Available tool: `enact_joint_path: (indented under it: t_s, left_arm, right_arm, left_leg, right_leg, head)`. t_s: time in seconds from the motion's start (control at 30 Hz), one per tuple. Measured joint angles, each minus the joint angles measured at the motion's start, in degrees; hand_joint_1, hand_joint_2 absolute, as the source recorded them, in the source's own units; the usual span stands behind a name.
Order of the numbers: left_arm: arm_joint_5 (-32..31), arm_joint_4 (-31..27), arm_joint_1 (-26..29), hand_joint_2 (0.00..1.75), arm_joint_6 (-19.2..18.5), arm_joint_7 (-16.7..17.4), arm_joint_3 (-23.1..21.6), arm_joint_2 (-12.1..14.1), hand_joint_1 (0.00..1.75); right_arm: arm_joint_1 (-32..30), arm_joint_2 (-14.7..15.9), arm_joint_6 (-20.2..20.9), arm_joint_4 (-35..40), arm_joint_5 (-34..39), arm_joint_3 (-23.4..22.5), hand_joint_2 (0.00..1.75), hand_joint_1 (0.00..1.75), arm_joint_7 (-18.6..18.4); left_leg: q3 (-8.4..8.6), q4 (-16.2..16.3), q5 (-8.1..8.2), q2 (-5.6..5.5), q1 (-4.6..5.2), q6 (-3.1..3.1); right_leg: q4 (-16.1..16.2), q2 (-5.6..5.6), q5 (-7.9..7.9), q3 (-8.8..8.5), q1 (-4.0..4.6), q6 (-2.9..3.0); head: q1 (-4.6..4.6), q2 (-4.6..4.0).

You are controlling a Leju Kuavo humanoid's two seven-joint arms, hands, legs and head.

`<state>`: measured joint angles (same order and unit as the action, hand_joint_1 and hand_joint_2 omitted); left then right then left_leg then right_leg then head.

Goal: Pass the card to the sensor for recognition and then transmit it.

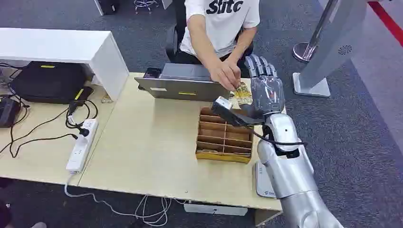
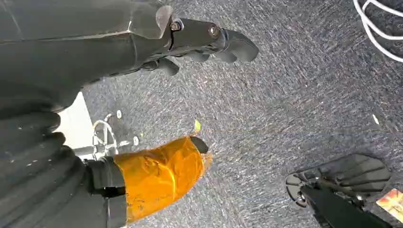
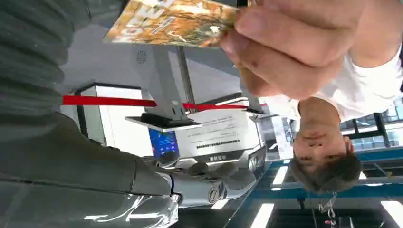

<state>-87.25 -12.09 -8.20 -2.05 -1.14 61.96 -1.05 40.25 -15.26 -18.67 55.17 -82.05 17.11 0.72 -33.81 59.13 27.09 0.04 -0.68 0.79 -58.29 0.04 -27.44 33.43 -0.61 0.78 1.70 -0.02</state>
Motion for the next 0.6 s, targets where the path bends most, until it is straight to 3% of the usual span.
enact_joint_path:
  t_s: [0.03,0.13,0.43,0.6]
  left_arm:
    - [-0.04,0.00,-0.02,1.75,0.02,0.04,0.00,0.00,0.00]
    - [-0.09,0.00,-0.04,1.75,0.04,0.42,0.00,-0.02,0.00]
    - [-0.17,0.00,-0.10,1.75,0.20,0.50,0.00,-0.02,0.00]
    - [-0.17,0.00,-0.10,1.75,0.59,0.52,0.00,-0.02,0.00]
  right_arm:
    - [-0.05,-0.17,0.00,0.04,-0.15,-0.35,1.75,1.69,0.17]
    - [-0.21,-0.46,0.09,0.15,-0.22,-0.81,1.75,1.73,0.55]
    - [-0.96,-0.98,0.17,0.83,-0.22,-1.86,1.75,1.75,1.25]
    - [-1.89,-1.03,-0.76,2.49,1.57,-2.18,1.75,1.75,3.36]
  left_leg:
    - [0.00,0.00,0.00,0.00,0.00,0.00]
    - [0.00,0.00,0.00,0.00,0.00,0.00]
    - [-0.03,0.00,0.00,-0.01,0.00,0.00]
    - [-0.02,0.00,0.00,0.00,0.00,0.00]
  right_leg:
    - [0.00,0.00,0.00,0.00,0.00,0.00]
    - [0.00,0.00,0.00,0.00,0.00,0.00]
    - [0.00,0.00,0.00,0.02,0.00,0.00]
    - [0.01,0.00,0.00,0.02,0.00,0.00]
  head:
    - [-0.02,0.00]
    - [0.00,0.00]
    - [-0.02,0.00]
    - [-0.02,0.00]
